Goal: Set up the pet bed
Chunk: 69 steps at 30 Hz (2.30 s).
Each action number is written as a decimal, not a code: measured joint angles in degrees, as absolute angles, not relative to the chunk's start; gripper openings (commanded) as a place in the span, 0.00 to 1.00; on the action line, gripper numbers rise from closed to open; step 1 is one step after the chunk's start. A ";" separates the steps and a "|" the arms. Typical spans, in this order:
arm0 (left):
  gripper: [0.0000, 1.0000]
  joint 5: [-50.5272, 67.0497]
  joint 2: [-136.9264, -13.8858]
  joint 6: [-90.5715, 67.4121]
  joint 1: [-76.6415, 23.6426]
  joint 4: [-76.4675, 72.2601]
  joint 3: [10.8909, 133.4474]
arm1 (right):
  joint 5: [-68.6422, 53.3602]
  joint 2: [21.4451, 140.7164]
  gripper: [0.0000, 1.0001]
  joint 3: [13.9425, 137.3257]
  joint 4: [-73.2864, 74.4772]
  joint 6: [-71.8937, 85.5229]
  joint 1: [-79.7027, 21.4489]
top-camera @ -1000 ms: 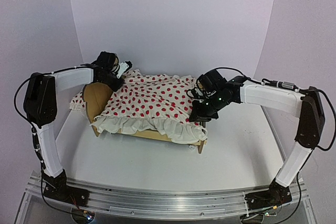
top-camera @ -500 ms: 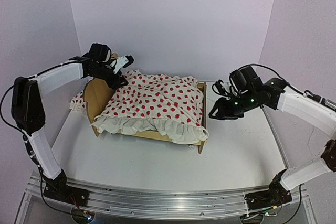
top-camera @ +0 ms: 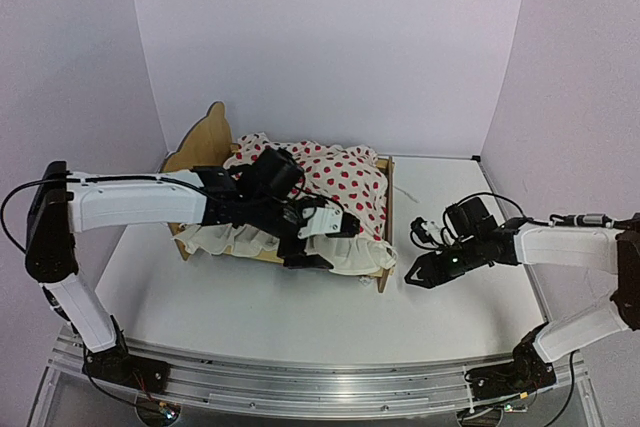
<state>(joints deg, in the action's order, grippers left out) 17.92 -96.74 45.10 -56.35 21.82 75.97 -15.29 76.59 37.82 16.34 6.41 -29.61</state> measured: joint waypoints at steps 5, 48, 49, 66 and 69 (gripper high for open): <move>0.81 16.00 -102.33 46.95 -59.28 18.19 75.96 | -16.62 79.06 0.41 34.13 2.29 3.99 -29.52; 0.00 10.87 -105.25 33.60 -53.67 14.76 81.57 | -17.24 65.79 0.00 55.78 29.02 -4.26 -27.88; 0.00 11.23 -104.93 33.19 -53.24 15.06 81.67 | -19.31 65.80 0.00 56.83 30.42 -3.57 -27.89; 0.00 13.39 -101.94 32.12 -48.88 16.52 80.80 | -34.75 82.04 0.31 61.04 33.28 16.14 -44.69; 0.00 13.37 -101.15 32.76 -48.40 16.61 78.95 | -30.48 84.05 0.39 61.06 33.60 17.32 -45.21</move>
